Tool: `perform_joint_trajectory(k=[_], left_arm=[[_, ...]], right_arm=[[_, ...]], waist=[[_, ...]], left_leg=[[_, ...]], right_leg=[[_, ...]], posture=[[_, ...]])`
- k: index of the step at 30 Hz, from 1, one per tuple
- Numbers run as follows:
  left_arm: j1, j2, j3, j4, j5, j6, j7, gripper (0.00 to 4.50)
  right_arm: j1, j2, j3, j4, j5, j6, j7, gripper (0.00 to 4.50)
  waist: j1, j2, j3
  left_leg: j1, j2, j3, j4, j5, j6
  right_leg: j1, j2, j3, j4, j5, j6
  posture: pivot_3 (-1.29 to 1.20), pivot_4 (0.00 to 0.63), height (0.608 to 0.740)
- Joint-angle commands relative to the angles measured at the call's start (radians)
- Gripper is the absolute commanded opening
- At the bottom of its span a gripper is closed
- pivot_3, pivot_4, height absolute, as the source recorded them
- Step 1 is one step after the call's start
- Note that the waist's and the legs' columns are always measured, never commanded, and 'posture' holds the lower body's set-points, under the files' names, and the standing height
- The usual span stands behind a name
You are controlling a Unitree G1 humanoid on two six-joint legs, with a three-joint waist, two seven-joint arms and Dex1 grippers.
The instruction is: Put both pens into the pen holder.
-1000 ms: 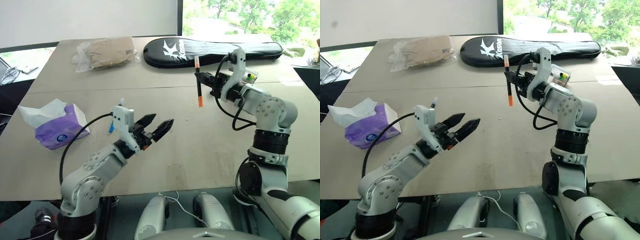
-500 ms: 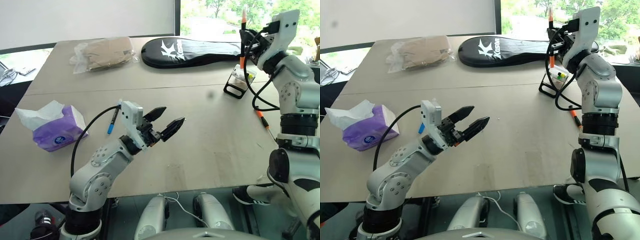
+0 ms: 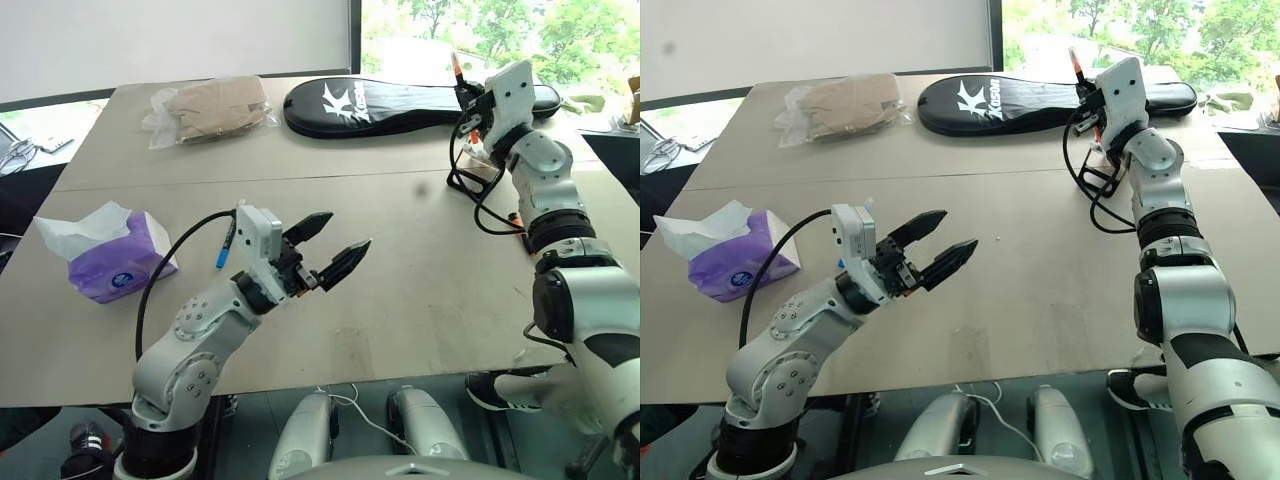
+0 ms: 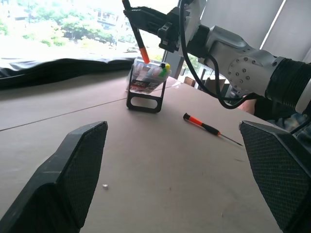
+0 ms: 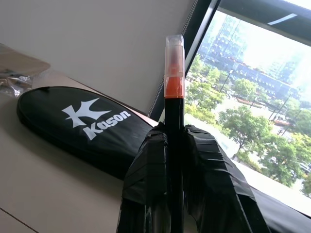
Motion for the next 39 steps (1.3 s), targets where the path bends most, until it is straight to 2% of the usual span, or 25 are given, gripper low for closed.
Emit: perform_joint_trajectory(k=[1,18,20,21,26,28,33,36,39], left_arm=[[0.009,0.005,0.023,-0.061,0.001,-0.025,0.005,4.50],[0.053,0.017,0.032,-0.043,0.030,-0.080,-0.030,4.50],[0.058,0.021,0.036,-0.043,0.032,-0.085,-0.034,4.50],[0.062,0.022,0.038,-0.043,0.032,-0.088,-0.035,4.50],[0.077,0.024,0.039,-0.038,0.038,-0.098,-0.046,4.50],[0.076,0.023,0.038,-0.033,0.040,-0.100,-0.050,4.50],[0.050,0.018,0.025,-0.021,0.043,-0.088,-0.050,4.50],[0.031,0.018,0.022,-0.022,0.038,-0.073,-0.038,4.50],[0.029,0.016,0.020,-0.020,0.039,-0.067,-0.030,4.50]], right_arm=[[-0.039,-0.021,0.003,0.021,-0.023,-0.067,-0.033,0.04],[-0.022,-0.037,-0.008,0.114,-0.062,-0.149,-0.145,0.04],[-0.014,-0.038,-0.023,0.113,-0.043,-0.149,-0.127,0.93],[-0.007,-0.040,-0.028,0.111,-0.038,-0.152,-0.124,1.19],[0.033,-0.057,-0.052,0.086,-0.020,-0.168,-0.133,3.67],[0.050,-0.063,-0.058,0.075,-0.016,-0.171,-0.137,4.46],[0.111,-0.076,-0.060,-0.003,-0.003,-0.161,-0.111,4.46],[0.159,-0.072,-0.042,-0.144,0.028,-0.089,-0.007,4.46],[0.231,-0.056,0.001,-0.404,0.091,0.195,0.141,4.46]], waist=[[0.000,0.000,0.000],[-0.001,0.000,0.000],[-0.001,0.000,0.000],[-0.001,0.000,0.000],[0.000,0.000,0.000],[0.000,0.000,0.000],[0.000,0.000,0.000],[-0.003,0.000,0.000],[-0.003,0.000,0.000]], left_leg=[[0.000,0.000,0.000,0.000,0.000,0.000],[0.000,0.000,0.000,0.000,0.000,-0.001],[0.001,0.000,0.000,0.000,0.000,-0.001],[0.001,0.000,0.000,0.000,0.000,-0.001],[0.000,0.000,0.000,0.000,0.000,0.000],[0.000,0.000,0.000,0.000,0.000,0.000],[0.001,0.000,0.000,0.000,-0.001,0.001],[0.001,0.000,0.001,0.000,-0.001,0.001],[0.001,0.001,0.001,0.000,-0.001,0.001]], right_leg=[[0.000,0.000,0.000,0.000,0.000,0.000],[0.000,0.000,0.000,0.000,0.000,0.000],[0.000,0.000,0.000,0.000,0.000,0.000],[0.000,0.000,0.000,0.000,0.000,0.000],[0.001,0.000,0.000,0.000,0.000,0.000],[0.001,0.000,0.000,0.000,0.000,0.000],[0.001,0.000,0.000,0.000,0.000,0.000],[0.001,0.000,0.001,0.000,0.000,0.000],[0.001,0.001,0.001,0.000,0.000,0.000]], posture=[[0.00,0.150,0.740],[0.00,0.150,0.740],[0.00,0.150,0.740],[0.00,0.150,0.740],[0.00,0.150,0.740],[0.00,0.150,0.740],[0.00,0.150,0.740],[0.00,0.150,0.740],[0.00,0.150,0.740]])
